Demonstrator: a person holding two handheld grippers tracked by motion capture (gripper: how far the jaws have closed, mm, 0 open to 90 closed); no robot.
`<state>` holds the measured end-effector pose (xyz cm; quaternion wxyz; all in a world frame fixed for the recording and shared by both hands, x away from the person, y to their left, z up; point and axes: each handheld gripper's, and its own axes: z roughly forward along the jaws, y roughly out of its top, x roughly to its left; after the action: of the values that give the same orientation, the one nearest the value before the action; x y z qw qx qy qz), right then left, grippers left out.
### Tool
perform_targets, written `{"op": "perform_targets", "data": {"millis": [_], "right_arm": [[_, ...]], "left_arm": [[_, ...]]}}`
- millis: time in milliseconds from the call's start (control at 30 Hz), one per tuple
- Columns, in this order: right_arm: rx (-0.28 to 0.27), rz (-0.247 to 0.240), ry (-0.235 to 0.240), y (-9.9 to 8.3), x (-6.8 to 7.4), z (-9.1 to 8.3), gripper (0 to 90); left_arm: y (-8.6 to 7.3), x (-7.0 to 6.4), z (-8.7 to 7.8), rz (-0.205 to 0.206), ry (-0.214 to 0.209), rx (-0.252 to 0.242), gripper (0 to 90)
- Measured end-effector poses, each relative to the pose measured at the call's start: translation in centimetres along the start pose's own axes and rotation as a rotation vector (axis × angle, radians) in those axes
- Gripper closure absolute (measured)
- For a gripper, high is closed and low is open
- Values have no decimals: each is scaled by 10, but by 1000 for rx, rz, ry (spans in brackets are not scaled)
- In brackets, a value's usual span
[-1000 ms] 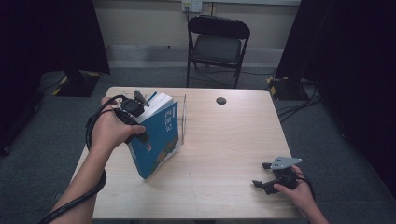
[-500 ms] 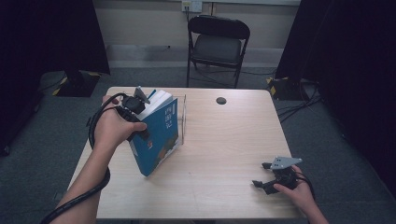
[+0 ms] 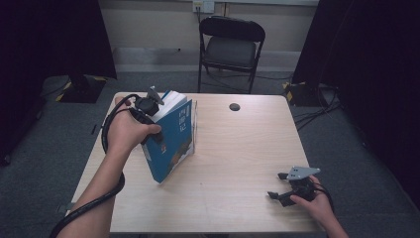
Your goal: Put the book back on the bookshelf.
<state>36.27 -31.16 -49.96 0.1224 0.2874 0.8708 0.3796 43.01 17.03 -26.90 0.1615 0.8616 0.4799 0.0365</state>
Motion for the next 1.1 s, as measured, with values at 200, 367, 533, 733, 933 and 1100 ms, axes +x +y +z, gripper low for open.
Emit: {"op": "perform_targets", "data": {"millis": [200,367,533,733,933,1100], "right_arm": [[0,-1,1,0,0,0,129],[0,0,0,0,0,0,130],[0,-1,0,0,0,0,129],[1,-3,1,0,0,0,129],[0,-1,0,0,0,0,129],[0,-1,0,0,0,0,130]], "left_arm": [[5,-2,1,-6,18,-15,618],[8,-1,0,-7,16,-14,618],[11,-1,1,-19,37,-18,619],[15,0,2,-26,29,-19,618],[18,1,5,-36,37,-15,618],[21,0,6,-62,37,-22,619]]}}
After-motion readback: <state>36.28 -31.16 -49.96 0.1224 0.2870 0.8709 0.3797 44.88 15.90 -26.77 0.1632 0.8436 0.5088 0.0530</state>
